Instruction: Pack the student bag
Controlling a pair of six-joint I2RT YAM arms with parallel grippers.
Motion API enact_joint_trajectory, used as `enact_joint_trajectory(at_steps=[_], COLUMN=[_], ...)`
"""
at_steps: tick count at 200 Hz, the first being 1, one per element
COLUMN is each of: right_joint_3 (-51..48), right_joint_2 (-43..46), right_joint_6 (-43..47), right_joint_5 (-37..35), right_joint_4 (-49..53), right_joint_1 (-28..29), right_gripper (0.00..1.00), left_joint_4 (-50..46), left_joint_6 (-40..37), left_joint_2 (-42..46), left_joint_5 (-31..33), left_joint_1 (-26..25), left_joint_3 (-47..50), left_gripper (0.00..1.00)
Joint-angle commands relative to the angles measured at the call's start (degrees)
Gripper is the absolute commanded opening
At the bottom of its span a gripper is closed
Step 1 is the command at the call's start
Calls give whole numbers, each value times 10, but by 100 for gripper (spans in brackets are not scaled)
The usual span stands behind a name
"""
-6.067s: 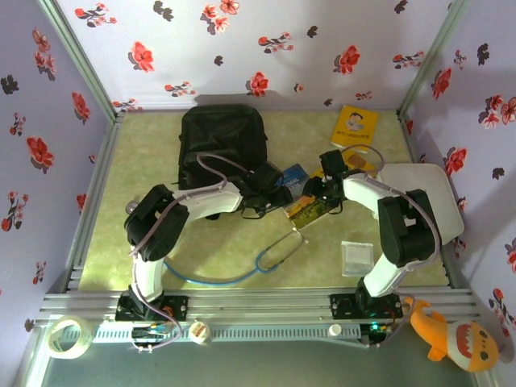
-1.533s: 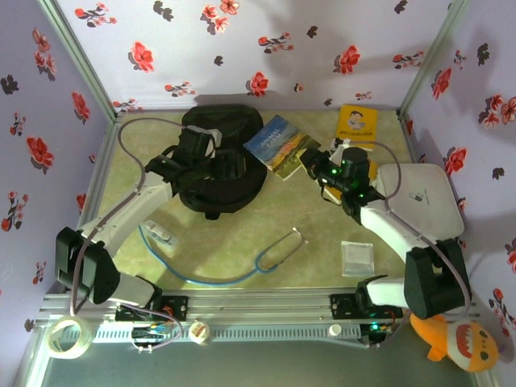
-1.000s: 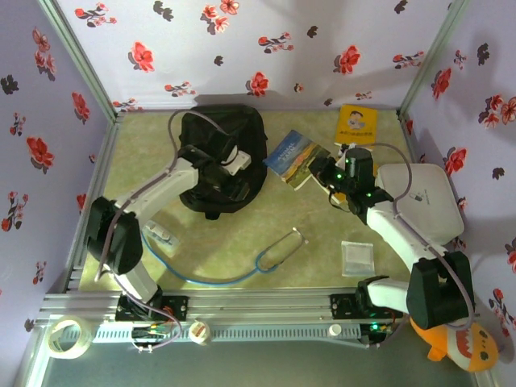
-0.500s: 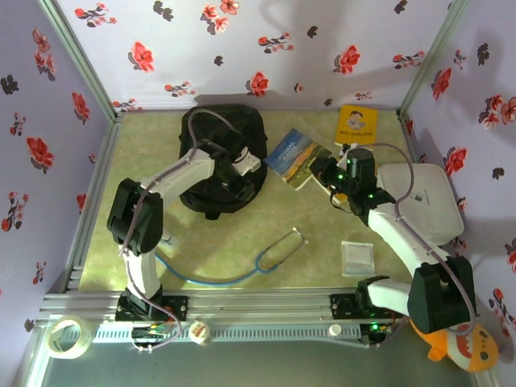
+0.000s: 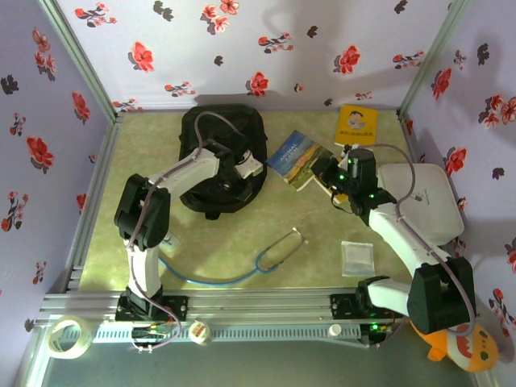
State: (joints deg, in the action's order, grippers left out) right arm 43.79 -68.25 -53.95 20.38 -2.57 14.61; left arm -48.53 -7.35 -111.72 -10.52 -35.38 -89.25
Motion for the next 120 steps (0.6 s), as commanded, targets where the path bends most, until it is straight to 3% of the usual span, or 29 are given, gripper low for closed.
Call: enact_joint_trajectory(at_steps=[1,52,120], right_joint_3=[8,2,-34], right_joint_2=[26,51,146], right_joint_6=[17,23,12], right_joint_5=[-12,-14,15], right_joint_4=[-28,-15,0], right_joint_1=[-6,-14,-17], right_gripper=[5,5,6], left_joint_4=[0,4,146], left_joint_6=[-4,18,97], left_joint_2=[25,49,117], left_joint_5=[-6,-42,-24], left_joint_1=[-1,12,15], left_joint_3=[-20,-42,-35], left_gripper=[15,10,5])
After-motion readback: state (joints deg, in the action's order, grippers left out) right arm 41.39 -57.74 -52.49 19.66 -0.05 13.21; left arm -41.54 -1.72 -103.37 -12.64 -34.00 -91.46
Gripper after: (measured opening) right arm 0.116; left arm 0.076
